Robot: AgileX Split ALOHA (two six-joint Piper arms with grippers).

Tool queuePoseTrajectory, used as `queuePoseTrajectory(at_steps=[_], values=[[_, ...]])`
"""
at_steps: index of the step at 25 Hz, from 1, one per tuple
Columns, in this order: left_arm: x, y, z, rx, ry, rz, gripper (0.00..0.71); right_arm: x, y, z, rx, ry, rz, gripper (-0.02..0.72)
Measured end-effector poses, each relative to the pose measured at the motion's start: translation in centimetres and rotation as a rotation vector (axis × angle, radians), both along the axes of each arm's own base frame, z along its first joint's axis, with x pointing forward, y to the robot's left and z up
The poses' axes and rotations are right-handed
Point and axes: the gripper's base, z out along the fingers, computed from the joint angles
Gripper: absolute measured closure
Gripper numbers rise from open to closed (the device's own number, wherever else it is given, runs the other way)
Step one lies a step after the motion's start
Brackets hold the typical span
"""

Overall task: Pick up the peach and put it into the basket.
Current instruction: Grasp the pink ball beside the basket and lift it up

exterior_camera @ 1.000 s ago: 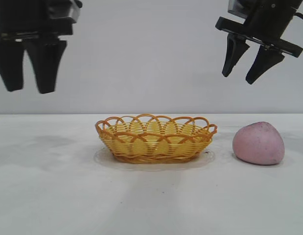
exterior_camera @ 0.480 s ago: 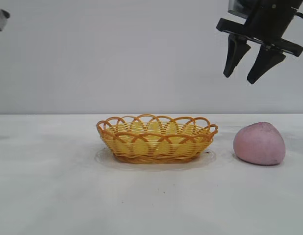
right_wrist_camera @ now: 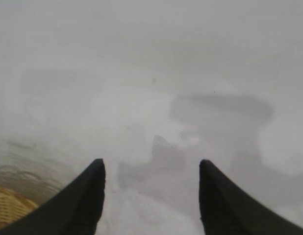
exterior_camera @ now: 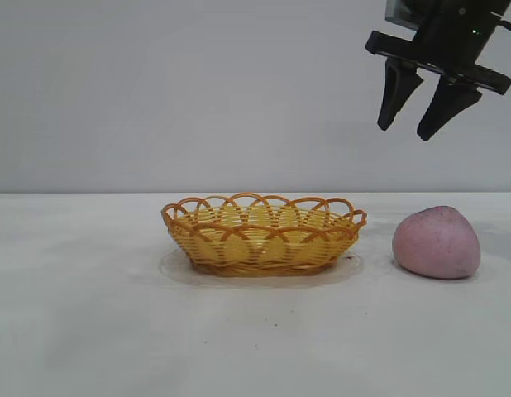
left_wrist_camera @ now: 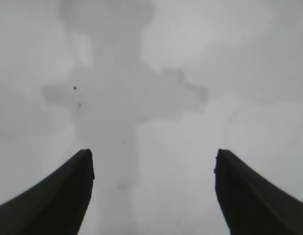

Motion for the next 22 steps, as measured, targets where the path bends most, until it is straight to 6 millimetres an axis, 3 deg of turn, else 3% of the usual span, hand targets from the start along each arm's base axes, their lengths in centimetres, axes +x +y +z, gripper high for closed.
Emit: queuePoseTrajectory(at_steps=[8, 12, 15, 18, 22], values=[[-12.5, -0.1, 2.8, -0.053, -0.296, 0.007, 0.249, 0.0, 0.0, 0.0, -0.001, 0.004, 0.003, 0.347], [-18.5, 0.0, 3.2, -0.060, -0.506, 0.002, 0.249, -0.1, 0.0, 0.0, -0.003, 0.005, 0.012, 0.347], [-22.4, 0.0, 2.4, -0.071, -0.644, 0.001, 0.249, -0.1, 0.0, 0.0, -0.005, 0.005, 0.016, 0.347], [-24.7, -0.1, 0.7, -0.082, -0.716, -0.001, 0.249, -0.1, 0.0, 0.0, -0.006, 0.006, 0.020, 0.347], [-26.1, 0.0, -0.7, -0.086, -0.771, -0.004, 0.249, -0.2, 0.0, -0.1, -0.008, 0.010, 0.027, 0.347]])
